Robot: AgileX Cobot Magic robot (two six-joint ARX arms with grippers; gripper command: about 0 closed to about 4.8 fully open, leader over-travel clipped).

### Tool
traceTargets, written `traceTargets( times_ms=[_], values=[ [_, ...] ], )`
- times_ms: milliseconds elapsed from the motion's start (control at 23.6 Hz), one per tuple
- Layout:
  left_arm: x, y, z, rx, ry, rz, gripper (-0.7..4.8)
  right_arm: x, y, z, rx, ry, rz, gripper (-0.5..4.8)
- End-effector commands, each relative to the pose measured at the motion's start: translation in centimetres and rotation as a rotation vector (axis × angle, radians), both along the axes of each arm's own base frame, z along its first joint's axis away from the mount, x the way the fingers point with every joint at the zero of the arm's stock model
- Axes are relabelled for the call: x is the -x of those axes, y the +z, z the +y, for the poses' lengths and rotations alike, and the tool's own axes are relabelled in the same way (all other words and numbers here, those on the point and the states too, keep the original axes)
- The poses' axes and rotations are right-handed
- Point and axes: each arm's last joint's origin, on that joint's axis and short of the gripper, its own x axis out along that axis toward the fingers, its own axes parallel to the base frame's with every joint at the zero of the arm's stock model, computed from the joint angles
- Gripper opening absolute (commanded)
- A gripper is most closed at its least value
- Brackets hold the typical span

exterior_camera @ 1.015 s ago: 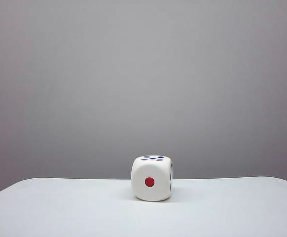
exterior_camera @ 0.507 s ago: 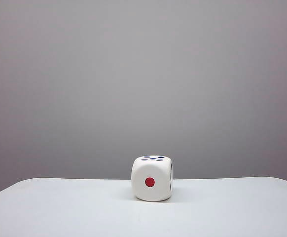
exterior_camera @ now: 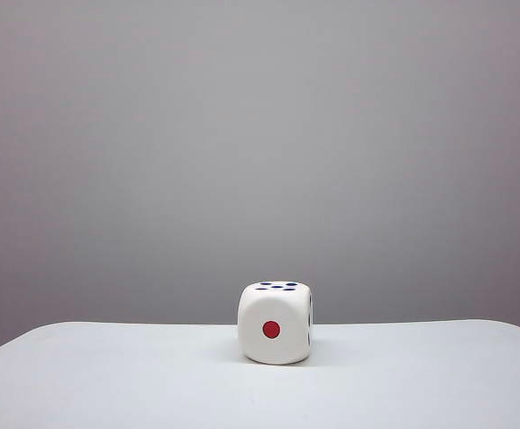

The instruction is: Pick up the dice on the table and roll the dice.

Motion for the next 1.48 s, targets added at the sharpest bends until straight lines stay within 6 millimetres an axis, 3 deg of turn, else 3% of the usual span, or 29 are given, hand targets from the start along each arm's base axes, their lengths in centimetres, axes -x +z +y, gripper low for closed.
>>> traceTargets(
  times_ms=[42,296,592,803,1480],
  values=[
    [0.0,0.2,0.0,-0.044,0.013,-0.021,-0.05,-0.3,-0.9,0.0,-0.007,-0.001,-0.006,-0.07],
    [0.1,-0.7,0.4,-0.072,0.133,0.07,-0.05,-0.6,-3.4,0.1,0.006,-0.004,0.101,-0.05],
    [-0.1,-1.1,-0.2,-0.032,-0.074,0.05,-0.05,-0.6,-3.4,0.1,0.008,-0.004,0.111,0.05],
    [-0.2,-2.0,-0.2,-0.053,-0.066,0.073,-0.05,-0.6,-3.5,0.1,0.009,-0.004,0.117,0.14],
    [-0.2,-2.2,-0.2,-0.108,-0.043,0.086,-0.04,-0.5,-4.1,0.1,0.014,-0.001,0.178,0.13]
  ],
)
